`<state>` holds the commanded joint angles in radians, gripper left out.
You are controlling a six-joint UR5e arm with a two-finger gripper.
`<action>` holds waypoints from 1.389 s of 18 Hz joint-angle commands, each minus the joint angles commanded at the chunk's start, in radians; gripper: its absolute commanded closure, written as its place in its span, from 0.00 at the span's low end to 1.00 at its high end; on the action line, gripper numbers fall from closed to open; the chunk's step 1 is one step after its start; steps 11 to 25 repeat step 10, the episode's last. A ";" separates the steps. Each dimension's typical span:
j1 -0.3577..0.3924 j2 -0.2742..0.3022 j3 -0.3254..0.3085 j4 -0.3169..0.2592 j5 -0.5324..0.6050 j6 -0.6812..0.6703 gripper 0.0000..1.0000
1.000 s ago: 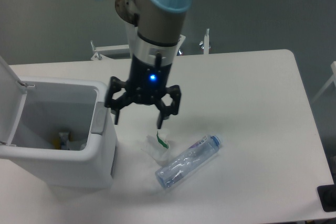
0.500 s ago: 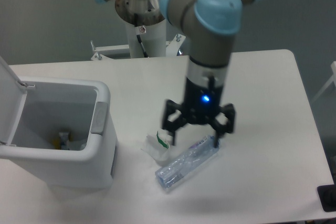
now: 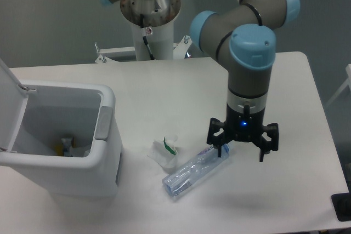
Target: Open the trash can
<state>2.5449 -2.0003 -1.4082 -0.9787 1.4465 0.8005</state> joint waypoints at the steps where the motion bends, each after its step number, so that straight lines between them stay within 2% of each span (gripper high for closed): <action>1: 0.000 -0.002 -0.003 0.000 0.002 0.023 0.00; 6: -0.002 -0.003 -0.009 -0.012 0.075 0.135 0.00; 25: -0.003 -0.008 -0.012 -0.012 0.098 0.138 0.00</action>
